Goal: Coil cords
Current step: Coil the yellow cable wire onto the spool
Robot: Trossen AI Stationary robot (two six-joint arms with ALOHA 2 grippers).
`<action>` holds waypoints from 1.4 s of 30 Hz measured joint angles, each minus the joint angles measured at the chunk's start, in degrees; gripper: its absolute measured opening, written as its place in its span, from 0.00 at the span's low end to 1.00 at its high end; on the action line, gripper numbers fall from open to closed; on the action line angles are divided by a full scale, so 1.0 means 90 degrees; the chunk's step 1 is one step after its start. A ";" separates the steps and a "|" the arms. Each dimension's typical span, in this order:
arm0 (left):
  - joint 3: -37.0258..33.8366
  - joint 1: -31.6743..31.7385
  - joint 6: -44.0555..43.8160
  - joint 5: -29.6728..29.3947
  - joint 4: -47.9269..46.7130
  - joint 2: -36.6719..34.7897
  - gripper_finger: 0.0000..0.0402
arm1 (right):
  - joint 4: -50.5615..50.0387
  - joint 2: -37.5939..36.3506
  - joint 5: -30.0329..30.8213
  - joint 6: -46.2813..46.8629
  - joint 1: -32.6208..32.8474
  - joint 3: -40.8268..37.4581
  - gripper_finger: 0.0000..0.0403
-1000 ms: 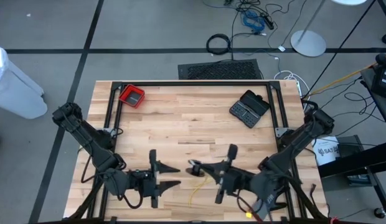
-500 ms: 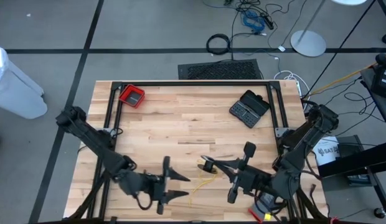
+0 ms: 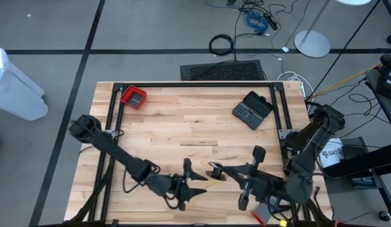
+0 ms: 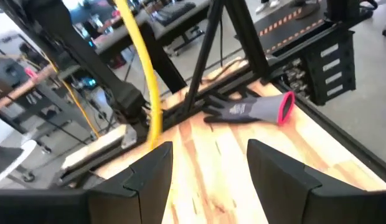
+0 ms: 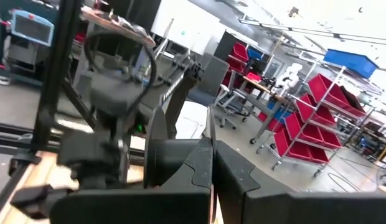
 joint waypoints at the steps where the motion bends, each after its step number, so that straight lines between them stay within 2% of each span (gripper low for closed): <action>1: 0.0000 0.0029 -0.0040 0.0048 0.0050 0.0060 0.53 | 0.0002 -0.0031 0.0001 0.0000 0.0037 0.0000 0.00; 5: 0.0000 0.0105 -0.0076 0.0105 0.0124 0.0244 0.53 | -0.0002 -0.0103 0.0001 -0.0002 0.0171 0.0000 0.00; 14: 0.0000 0.0146 -0.0078 -0.0253 0.0054 0.0318 0.53 | -0.0001 -0.0115 0.0001 -0.0002 0.0222 0.0001 0.00; 18: 0.0000 0.0194 -0.0411 -0.0436 0.0049 0.0318 0.53 | -0.0002 -0.0115 0.0001 -0.0002 0.0222 0.0002 0.00; 24: 0.0000 0.0427 -0.1166 0.0188 0.0167 0.0361 0.53 | -0.0002 -0.0115 -0.0001 -0.0005 0.0222 0.0002 0.00; 33: 0.0000 0.0516 -0.0963 0.0220 0.0446 0.0776 0.53 | -0.0007 -0.0115 -0.0004 -0.0056 0.0219 0.0002 0.00; 42: 0.0000 0.0516 -0.0740 0.0208 0.0669 0.0833 0.41 | -0.0056 -0.0115 -0.0004 -0.0076 0.0217 0.0002 0.00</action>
